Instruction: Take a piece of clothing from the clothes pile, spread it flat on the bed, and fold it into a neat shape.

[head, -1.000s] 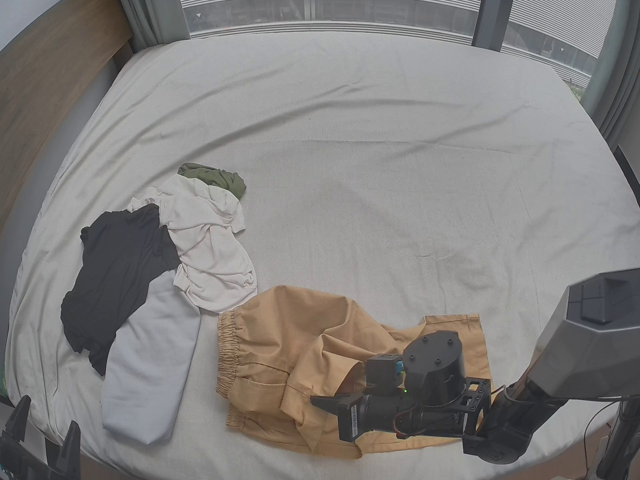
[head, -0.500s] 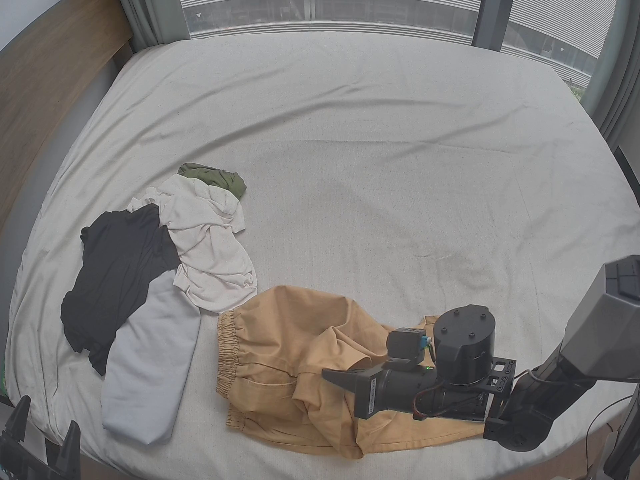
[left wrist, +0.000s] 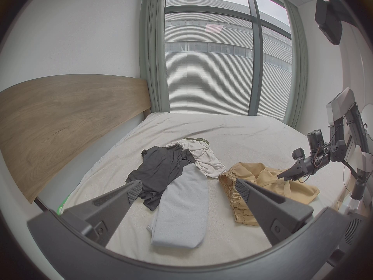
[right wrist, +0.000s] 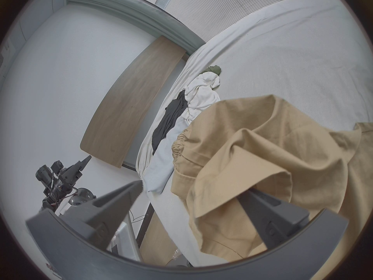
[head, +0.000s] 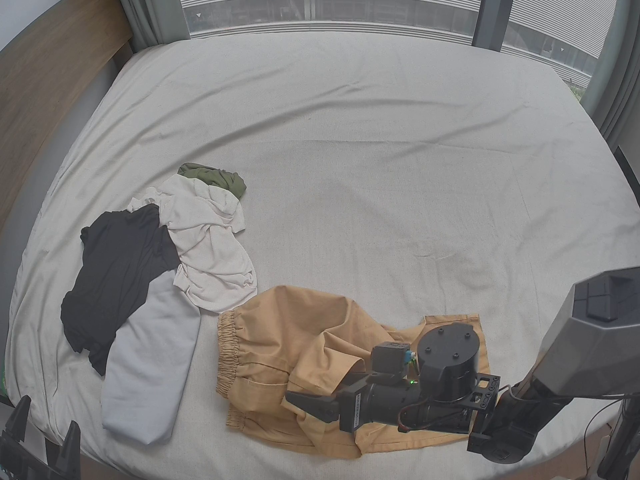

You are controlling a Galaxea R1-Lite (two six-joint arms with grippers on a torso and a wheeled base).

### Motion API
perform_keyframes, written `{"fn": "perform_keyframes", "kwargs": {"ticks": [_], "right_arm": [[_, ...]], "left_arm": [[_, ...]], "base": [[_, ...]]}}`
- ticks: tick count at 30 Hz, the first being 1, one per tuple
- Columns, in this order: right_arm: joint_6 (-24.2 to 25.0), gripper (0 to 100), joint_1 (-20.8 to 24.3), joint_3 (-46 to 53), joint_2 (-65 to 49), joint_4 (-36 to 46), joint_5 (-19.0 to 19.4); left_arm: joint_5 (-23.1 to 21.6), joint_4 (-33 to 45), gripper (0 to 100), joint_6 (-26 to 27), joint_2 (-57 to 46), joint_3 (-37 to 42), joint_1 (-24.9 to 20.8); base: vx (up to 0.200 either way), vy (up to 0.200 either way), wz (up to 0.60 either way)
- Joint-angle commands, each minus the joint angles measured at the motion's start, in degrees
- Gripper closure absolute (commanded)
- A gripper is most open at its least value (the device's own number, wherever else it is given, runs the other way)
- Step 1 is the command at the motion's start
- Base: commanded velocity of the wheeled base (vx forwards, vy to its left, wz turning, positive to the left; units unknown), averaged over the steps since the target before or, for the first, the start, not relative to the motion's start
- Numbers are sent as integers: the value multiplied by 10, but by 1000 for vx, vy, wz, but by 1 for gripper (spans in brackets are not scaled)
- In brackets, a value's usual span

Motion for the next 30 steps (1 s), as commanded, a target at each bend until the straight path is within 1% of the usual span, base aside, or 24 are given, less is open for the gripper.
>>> {"fn": "perform_keyframes", "kwargs": {"ticks": [1,8,13,30], "right_arm": [[1,0,9,1,20,-1,0],[0,0,23,-1,33,-20,-1],[-4,0,30,-12,69,-63,-20],[-5,0,32,-32,71,-61,-26]], "left_arm": [[0,0,0,0,-8,10,0],[0,0,0,0,-8,10,0],[0,0,0,1,-8,10,0],[-1,0,0,1,-8,10,0]], "base": [[0,0,0],[0,0,0],[0,0,0],[0,0,0]]}}
